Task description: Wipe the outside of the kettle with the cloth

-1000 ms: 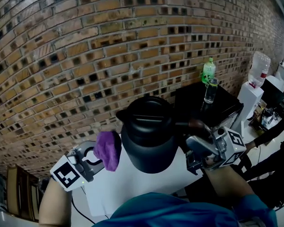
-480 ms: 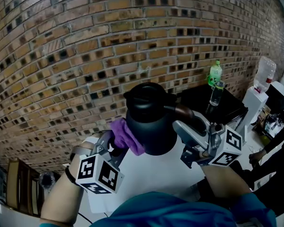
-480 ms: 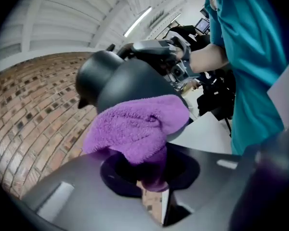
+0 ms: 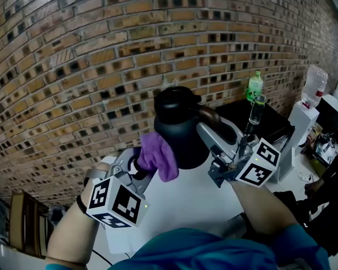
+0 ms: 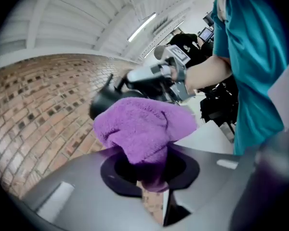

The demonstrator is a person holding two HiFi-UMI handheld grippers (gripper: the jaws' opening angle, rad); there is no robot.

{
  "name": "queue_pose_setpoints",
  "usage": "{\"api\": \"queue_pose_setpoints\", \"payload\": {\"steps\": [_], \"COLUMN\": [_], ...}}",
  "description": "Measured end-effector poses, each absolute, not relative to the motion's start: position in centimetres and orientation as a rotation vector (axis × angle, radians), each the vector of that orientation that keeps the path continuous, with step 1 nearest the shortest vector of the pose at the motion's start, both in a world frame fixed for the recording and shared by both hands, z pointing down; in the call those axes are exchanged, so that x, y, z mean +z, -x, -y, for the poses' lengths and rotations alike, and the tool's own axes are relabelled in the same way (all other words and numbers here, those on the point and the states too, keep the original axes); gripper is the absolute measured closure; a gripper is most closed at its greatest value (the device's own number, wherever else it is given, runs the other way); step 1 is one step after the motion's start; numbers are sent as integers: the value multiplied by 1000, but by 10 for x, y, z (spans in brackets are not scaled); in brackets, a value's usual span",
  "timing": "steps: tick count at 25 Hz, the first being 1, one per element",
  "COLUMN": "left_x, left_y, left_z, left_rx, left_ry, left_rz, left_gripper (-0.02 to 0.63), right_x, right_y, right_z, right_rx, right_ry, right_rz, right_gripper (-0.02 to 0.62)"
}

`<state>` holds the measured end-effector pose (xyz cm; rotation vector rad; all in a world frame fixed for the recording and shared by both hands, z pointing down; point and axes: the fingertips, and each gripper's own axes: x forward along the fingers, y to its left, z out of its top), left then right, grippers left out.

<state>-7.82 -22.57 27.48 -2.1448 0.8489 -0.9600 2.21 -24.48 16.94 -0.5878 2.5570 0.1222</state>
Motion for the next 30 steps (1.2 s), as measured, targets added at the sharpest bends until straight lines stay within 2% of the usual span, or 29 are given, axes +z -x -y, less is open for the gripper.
{"api": "queue_pose_setpoints", "payload": {"steps": [3, 8, 15, 17, 24, 27, 30], "left_x": [258, 280, 375, 384, 289, 252, 249], "left_y": [69, 58, 47, 40, 47, 56, 56], "left_z": [235, 245, 232, 226, 190, 200, 214], "left_rx": [-1002, -1167, -1387, -1372, -1096, -1074, -1141], "left_ry": [2026, 1904, 1913, 1964, 2161, 2093, 1971], "left_rz": [-852, -802, -600, -557, -587, -667, -674], "left_gripper": [525, 525, 525, 525, 525, 525, 525], "right_x": [186, 197, 183, 181, 210, 234, 252], "right_y": [-13, -5, -6, -8, -8, 0, 12], "right_z": [255, 258, 246, 244, 242, 239, 234], "right_rx": [93, 91, 200, 218, 244, 248, 224], "right_ry": [634, 666, 655, 643, 658, 657, 628], "right_rz": [-2593, -2625, -2618, -2618, -2710, -2773, -2823], "right_gripper": [506, 505, 505, 505, 505, 506, 506]}}
